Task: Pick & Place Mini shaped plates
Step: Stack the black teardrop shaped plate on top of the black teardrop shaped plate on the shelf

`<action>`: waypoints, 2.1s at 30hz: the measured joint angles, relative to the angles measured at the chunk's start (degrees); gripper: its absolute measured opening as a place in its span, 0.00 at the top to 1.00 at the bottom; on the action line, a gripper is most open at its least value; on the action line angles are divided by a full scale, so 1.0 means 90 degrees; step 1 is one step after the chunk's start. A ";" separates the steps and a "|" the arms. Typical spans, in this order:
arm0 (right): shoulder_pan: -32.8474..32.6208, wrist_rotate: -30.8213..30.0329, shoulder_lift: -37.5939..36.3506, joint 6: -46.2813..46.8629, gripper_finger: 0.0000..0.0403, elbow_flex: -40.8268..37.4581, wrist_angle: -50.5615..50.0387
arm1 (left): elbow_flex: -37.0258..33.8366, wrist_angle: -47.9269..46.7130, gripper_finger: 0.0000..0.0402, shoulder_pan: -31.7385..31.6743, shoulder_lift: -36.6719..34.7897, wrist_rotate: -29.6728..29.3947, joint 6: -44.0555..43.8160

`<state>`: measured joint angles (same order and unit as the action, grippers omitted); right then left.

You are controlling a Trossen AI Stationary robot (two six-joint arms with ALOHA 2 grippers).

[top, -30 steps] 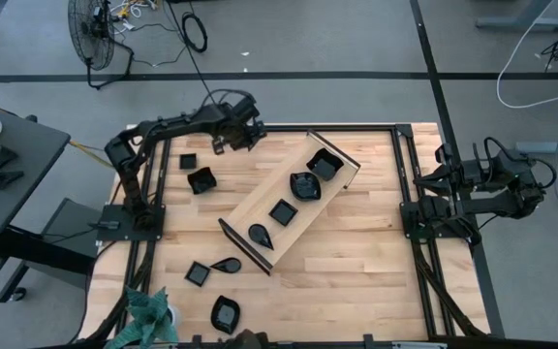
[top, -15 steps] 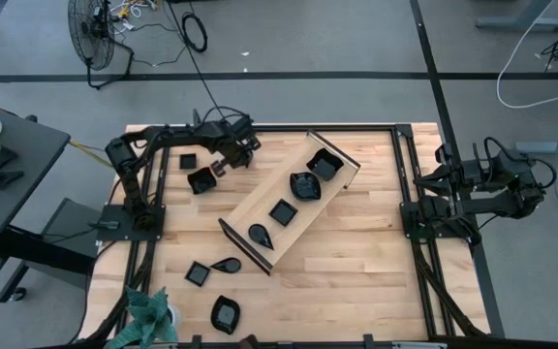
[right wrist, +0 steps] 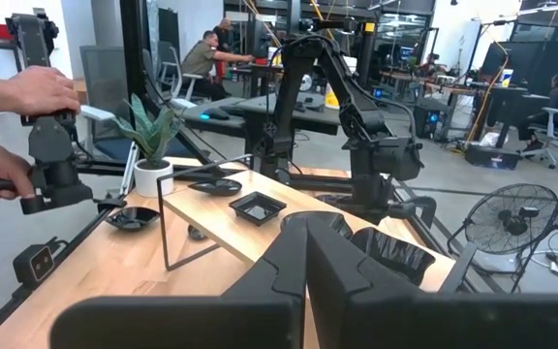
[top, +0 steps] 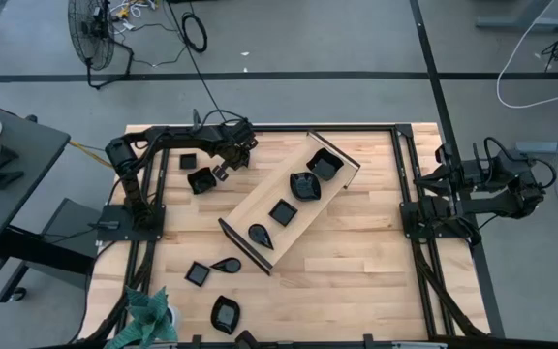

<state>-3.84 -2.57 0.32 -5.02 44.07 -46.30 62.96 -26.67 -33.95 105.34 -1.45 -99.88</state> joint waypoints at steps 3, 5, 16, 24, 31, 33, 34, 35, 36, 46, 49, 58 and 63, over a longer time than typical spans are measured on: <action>-0.0001 0.0000 0.0000 0.0000 0.97 0.0000 0.0000 | 0.0000 0.0011 0.95 0.0002 0.0000 0.0003 0.0000; 0.0000 0.0000 0.0000 0.0000 0.97 0.0000 0.0000 | 0.0000 0.0008 0.91 0.0002 0.0000 0.0026 0.0002; -0.0001 0.0000 0.0000 0.0000 0.97 0.0000 0.0000 | -0.0005 -0.0117 0.60 0.0009 -0.0140 0.0208 0.0002; -0.0001 0.0000 -0.0001 0.0000 0.97 0.0000 -0.0001 | -0.0002 -0.0423 0.49 0.0142 -0.1018 -0.0657 0.0775; -0.0002 0.0000 0.0000 0.0000 0.97 0.0000 0.0000 | 0.0002 -0.0354 0.50 0.0302 -0.1543 -0.0834 0.5178; -0.0002 0.0000 0.0000 0.0000 0.97 0.0000 0.0000 | 0.0002 -0.0434 0.51 0.0296 -0.1549 -0.0588 0.6677; 0.0000 0.0000 0.0000 0.0000 0.97 0.0000 0.0000 | 0.0002 -0.0467 0.51 0.0296 -0.1549 -0.0445 0.7343; 0.0000 0.0000 0.0000 0.0000 0.97 0.0000 -0.0002 | 0.0002 -0.0557 0.51 0.0294 -0.1549 -0.0355 0.8035; 0.0000 0.0000 0.0000 0.0000 0.97 0.0000 0.0000 | 0.0002 -0.0627 0.51 0.0294 -0.1549 -0.0307 0.8773; -0.0002 0.0000 -0.0002 0.0000 0.97 0.0000 0.0000 | 0.0002 -0.1175 0.51 0.0325 -0.1549 -0.1117 1.2519; -0.0002 0.0000 0.0000 0.0000 0.97 0.0000 0.0000 | 0.0002 -0.1549 0.51 0.0430 -0.1547 -0.1104 1.3638; -0.0001 0.0000 0.0000 0.0000 0.97 0.0000 0.0000 | 0.0002 -0.1566 0.51 0.0710 -0.1545 -0.0776 1.7350; 0.0000 0.0000 0.0000 0.0000 0.97 0.0000 0.0000 | 0.0002 -0.1473 0.52 0.0721 -0.1538 -0.0239 1.8938</action>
<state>-3.84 -2.57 0.32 -5.02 44.07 -46.30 62.98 -39.92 -27.47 91.50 -3.60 70.57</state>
